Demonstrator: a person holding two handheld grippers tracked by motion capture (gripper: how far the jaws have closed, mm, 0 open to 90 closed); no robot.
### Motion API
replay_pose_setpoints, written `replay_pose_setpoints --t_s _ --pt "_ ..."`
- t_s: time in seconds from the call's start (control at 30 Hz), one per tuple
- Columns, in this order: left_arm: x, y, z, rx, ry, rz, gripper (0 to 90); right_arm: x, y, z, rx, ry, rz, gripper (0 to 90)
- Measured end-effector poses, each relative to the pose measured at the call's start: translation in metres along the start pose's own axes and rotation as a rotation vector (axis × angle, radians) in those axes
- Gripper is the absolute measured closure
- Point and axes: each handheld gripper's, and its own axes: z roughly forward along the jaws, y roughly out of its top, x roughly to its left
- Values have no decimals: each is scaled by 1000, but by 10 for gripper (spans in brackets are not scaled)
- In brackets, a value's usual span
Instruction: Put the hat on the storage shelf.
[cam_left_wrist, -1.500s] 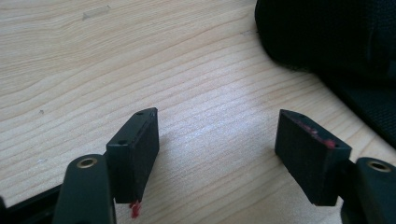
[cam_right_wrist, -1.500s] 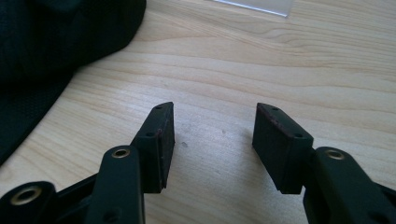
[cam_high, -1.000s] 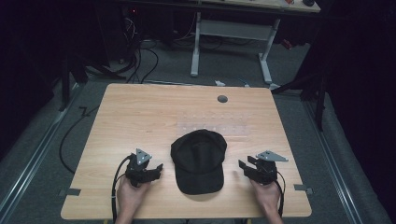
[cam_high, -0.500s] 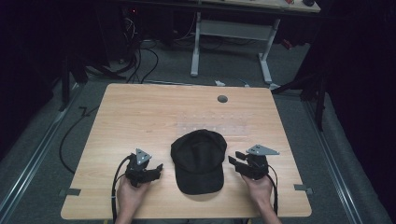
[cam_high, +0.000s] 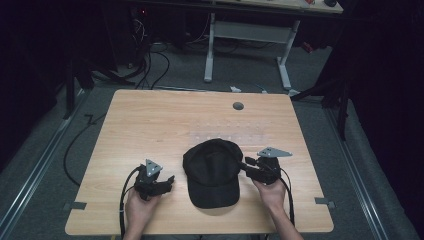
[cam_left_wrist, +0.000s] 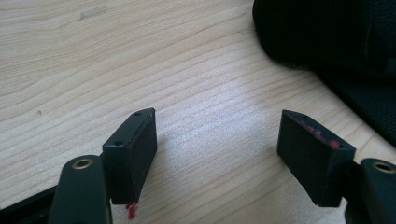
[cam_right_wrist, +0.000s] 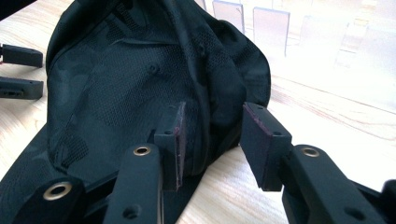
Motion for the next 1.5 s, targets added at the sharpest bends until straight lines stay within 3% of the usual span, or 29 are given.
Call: replay_pose_setpoints --t_s 0.13,0.5,0.83,1.07,1.27,1.5 --pt "0 0 0 0 0 1 289 1 4 6 16 1 -15 613" --pt "0 0 0 0 1 2 290 2 8 16 6 32 18 582" --pt "0 0 0 0 1 1 290 3 19 29 31 36 10 588" --pt "0 0 0 0 1 2 289 2 22 32 46 36 15 666" --pt "0 0 0 -1 1 1 289 -1 22 32 50 66 27 751" --pt "0 0 0 0 -1 -4 289 -1 22 30 46 76 -3 822"
